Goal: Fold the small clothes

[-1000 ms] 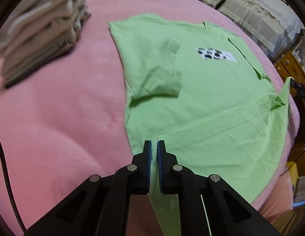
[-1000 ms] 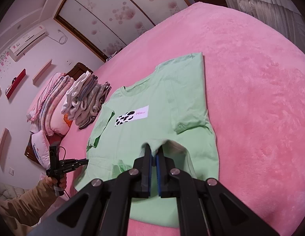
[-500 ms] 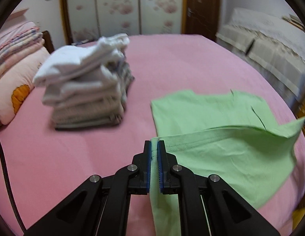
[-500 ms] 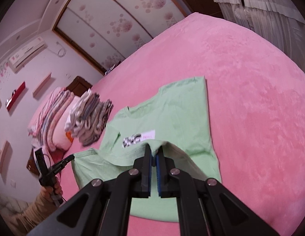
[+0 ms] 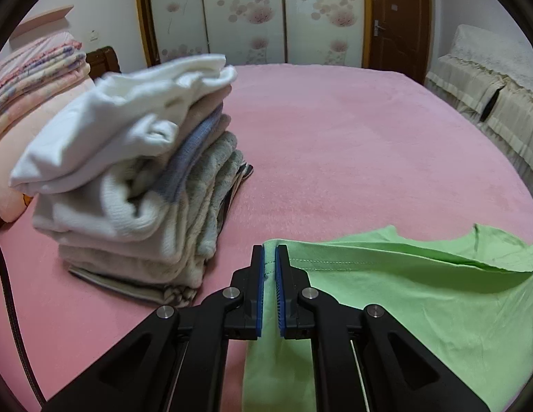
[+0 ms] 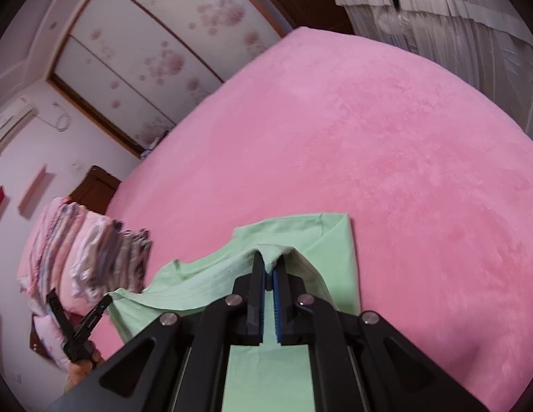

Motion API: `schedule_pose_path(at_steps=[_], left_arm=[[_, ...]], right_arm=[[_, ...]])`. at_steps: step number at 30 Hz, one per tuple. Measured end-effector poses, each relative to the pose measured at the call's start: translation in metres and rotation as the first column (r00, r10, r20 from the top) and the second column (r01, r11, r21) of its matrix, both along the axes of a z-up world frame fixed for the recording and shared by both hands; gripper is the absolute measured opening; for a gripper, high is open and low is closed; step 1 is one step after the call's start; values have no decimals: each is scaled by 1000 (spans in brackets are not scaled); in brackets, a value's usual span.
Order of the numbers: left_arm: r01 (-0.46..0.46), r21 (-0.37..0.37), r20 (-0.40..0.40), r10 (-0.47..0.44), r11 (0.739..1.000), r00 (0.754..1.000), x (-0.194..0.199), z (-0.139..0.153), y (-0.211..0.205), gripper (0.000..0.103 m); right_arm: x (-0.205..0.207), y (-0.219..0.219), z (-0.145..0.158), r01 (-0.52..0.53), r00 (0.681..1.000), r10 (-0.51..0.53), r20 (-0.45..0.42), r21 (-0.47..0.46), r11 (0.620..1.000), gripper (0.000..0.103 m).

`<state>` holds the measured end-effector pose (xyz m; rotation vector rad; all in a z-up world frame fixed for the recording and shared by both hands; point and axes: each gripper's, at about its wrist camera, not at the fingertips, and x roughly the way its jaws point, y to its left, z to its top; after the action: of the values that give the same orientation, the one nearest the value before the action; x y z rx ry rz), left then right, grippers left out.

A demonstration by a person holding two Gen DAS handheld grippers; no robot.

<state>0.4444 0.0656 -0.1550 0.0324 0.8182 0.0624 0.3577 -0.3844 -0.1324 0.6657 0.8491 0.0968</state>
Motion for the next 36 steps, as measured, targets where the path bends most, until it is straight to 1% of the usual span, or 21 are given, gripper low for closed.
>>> schedule_pose_path(at_steps=[7, 9, 12, 13, 14, 15, 16, 17, 20, 22, 24, 26, 28, 30, 34, 36], left_arm=[[-15, 14, -81, 16, 1000, 997, 30, -40, -6, 4], [-15, 22, -90, 17, 1000, 996, 33, -50, -5, 5], [-21, 30, -88, 24, 999, 996, 38, -56, -8, 6], [-27, 28, -88, 30, 999, 996, 39, -57, -8, 6], [-36, 21, -88, 38, 999, 995, 42, -58, -7, 6], [-40, 17, -88, 42, 999, 995, 43, -58, -7, 6], [-44, 13, -88, 45, 999, 995, 44, -59, -8, 6], [-46, 13, -86, 47, 999, 995, 48, -59, -8, 6], [-43, 12, -78, 44, 999, 996, 49, -56, -7, 6], [-36, 6, -73, 36, 999, 997, 53, -54, -4, 6], [-28, -14, -72, 26, 1000, 997, 51, -51, -1, 7], [-24, -26, -71, 22, 999, 997, 49, -51, 1, 9], [-18, -37, -73, 15, 999, 997, 46, -51, 5, 11], [-9, -43, -83, 5, 999, 997, 42, -52, 7, 13], [0, -47, -95, -4, 999, 995, 39, -55, 11, 17], [2, -56, -105, -8, 998, 994, 35, -57, 13, 23]], right_arm=[[37, 1, -33, 17, 996, -18, -86, -13, 1000, 4], [46, 0, -42, 31, 992, -32, -122, -10, 999, 7], [51, -4, -44, 49, 991, -49, -124, -3, 999, 9], [51, -5, -43, 63, 991, -64, -114, -11, 998, 16], [49, -6, -40, 82, 991, -84, -100, -27, 996, 28], [46, -7, -37, 101, 991, -104, -78, -44, 994, 35], [43, -9, -33, 116, 992, -119, -53, -50, 992, 45], [42, -11, -31, 126, 991, -128, -38, -53, 991, 47], [40, -16, -27, 112, 993, -114, -22, -89, 990, 47], [40, -15, -28, 67, 997, -71, -32, -125, 990, 47], [41, -15, -29, 31, 998, -38, -46, -152, 988, 41], [43, -14, -32, -8, 998, 0, -62, -132, 991, 31], [45, -11, -35, -36, 997, 27, -73, -120, 992, 26], [48, -7, -38, -51, 995, 39, -94, -125, 991, 25], [54, -3, -43, -54, 992, 34, -119, -171, 984, 25], [57, -1, -46, -51, 991, 24, -134, -200, 979, 25]])
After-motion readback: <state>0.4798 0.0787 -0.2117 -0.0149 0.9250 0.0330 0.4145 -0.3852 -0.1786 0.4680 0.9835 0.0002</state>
